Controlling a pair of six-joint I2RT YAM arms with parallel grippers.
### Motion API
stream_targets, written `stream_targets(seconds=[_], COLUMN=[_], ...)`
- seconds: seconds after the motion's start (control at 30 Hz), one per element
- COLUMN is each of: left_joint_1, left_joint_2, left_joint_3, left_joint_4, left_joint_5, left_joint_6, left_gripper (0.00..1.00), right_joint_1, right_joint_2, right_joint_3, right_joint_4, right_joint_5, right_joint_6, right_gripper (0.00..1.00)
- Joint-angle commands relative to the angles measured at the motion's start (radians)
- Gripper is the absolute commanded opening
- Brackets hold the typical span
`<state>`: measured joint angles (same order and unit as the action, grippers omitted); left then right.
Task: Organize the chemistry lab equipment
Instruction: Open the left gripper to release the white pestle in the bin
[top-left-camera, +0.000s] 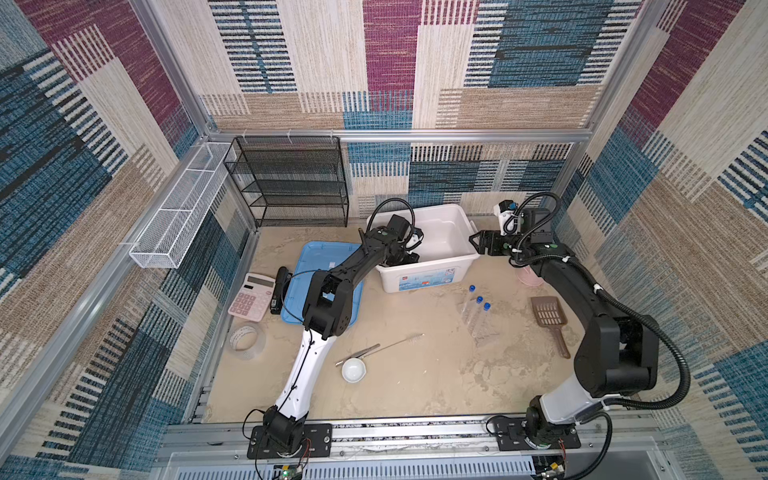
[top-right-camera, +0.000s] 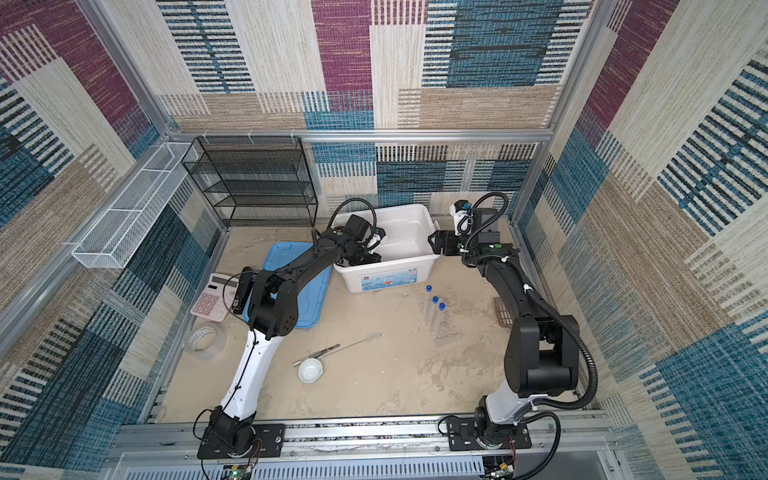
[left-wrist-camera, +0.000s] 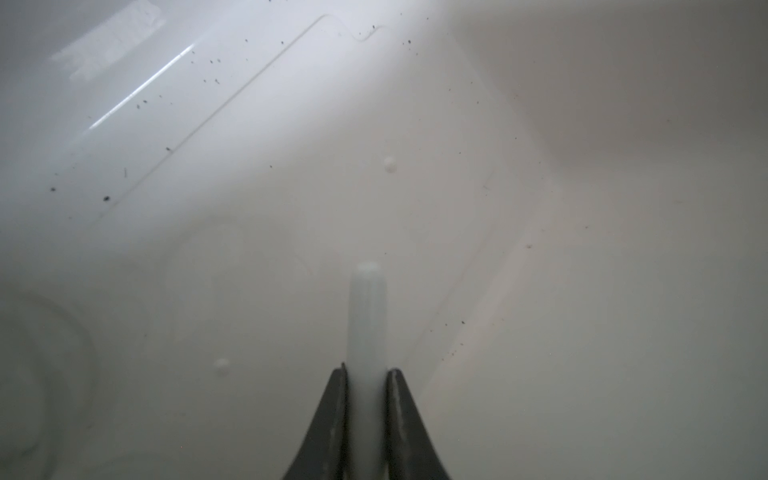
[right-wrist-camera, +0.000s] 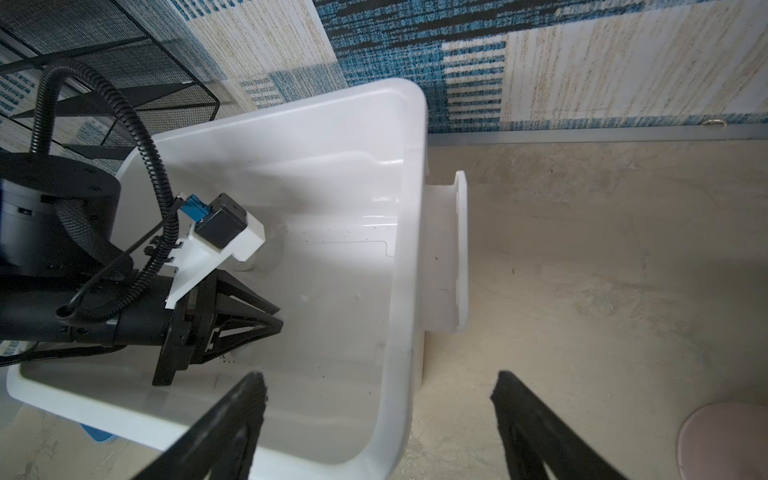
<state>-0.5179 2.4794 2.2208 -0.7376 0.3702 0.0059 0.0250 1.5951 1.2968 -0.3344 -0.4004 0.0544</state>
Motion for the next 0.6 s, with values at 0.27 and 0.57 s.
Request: stream_targets(seconds=[0.27, 0.57], left_joint_1=[0.001, 0.001], left_joint_2=[-0.015, -0.037], left_joint_3=[-0.017, -0.014], left_joint_4=[-0.028, -0.027], left_joint_5=[0.022, 0.04], left_joint_6=[-0.013, -0.035], left_gripper=[0.36, 0.44], right_joint_1=[0.001, 0.001], right_joint_2=[-0.043, -0.07], right_joint_3=[-0.012, -0.01], right_joint_4=[0.013, -0.014], right_joint_5=[-0.017, 0.013], right_joint_6=[-0.016, -0.031], right_gripper=[0.9, 0.91])
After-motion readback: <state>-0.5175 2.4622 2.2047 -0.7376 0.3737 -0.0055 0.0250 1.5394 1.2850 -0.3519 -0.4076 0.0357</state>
